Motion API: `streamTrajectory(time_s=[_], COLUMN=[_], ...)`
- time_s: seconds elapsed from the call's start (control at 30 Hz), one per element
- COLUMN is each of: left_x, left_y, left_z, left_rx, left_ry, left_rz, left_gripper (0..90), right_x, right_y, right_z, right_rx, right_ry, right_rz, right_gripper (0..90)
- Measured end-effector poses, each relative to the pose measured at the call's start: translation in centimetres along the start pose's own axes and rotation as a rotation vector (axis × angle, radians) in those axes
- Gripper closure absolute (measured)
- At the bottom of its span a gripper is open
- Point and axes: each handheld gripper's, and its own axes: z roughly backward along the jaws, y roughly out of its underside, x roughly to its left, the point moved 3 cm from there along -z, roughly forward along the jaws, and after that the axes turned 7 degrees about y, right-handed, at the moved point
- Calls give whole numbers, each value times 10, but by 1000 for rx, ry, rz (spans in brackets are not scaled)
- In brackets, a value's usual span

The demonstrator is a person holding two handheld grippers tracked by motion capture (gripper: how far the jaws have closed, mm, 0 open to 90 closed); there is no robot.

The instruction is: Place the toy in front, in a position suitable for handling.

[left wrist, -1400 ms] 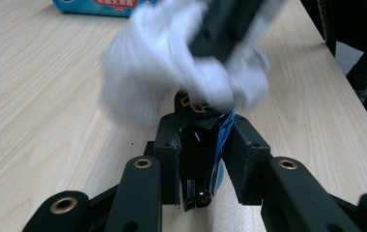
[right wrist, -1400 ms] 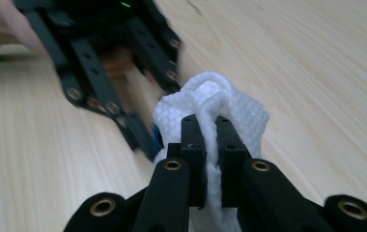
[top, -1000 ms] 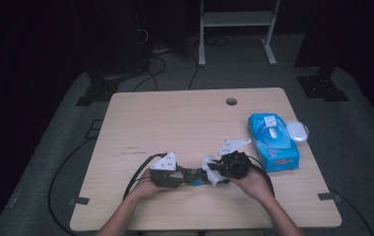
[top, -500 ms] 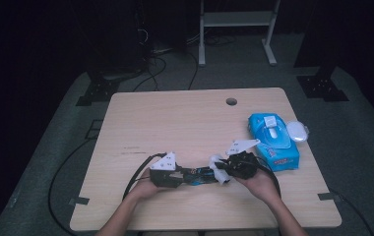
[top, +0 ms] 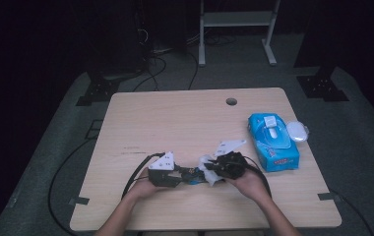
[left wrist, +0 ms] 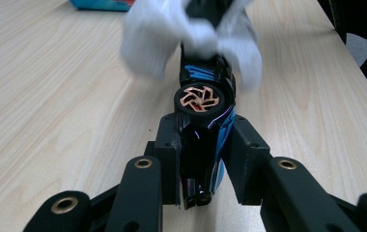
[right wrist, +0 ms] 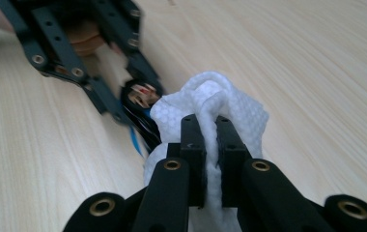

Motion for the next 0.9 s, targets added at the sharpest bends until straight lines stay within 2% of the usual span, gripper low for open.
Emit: streamTrajectory(time_s=[0.1,0.2,0.33,0.37,0.47,0.53,0.57,0.7,0.77,0.8,0.83,0.87,0.9], left_x=[1,2,4,5,8,8,8,9,9,9,10,10,10], left_y=[0,0,1,1,2,2,2,2,2,2,2,2,1], left_z=[-1,-1,1,1,3,4,4,3,3,3,3,2,2], left_rx=[0,2,-1,-5,-7,-7,-7,-1,-3,-6,-5,-5,-5], left_ry=[-5,-8,-27,-34,-45,-44,-44,-43,-43,-45,-45,-45,-45], left_rz=[-5,-6,0,4,8,5,6,7,8,11,11,10,9], left_gripper=[689,688,688,689,689,690,690,690,690,690,690,690,690], right_x=[-13,-18,-12,-10,-4,-9,-15,-32,-33,-31,-29,-24,-19], right_y=[11,16,9,6,0,1,3,10,11,10,8,5,2], right_z=[11,14,9,6,-1,0,2,7,5,5,4,2,-1], right_rx=[0,3,-6,-8,0,-6,-5,7,1,-4,-13,-25,-25], right_ry=[32,39,35,21,25,25,49,98,88,105,80,38,36], right_rz=[-28,-43,-36,-25,14,-14,-26,-70,-95,-83,-79,-100,-77], right_gripper=[845,845,845,844,844,844,844,845,845,846,845,845,845])
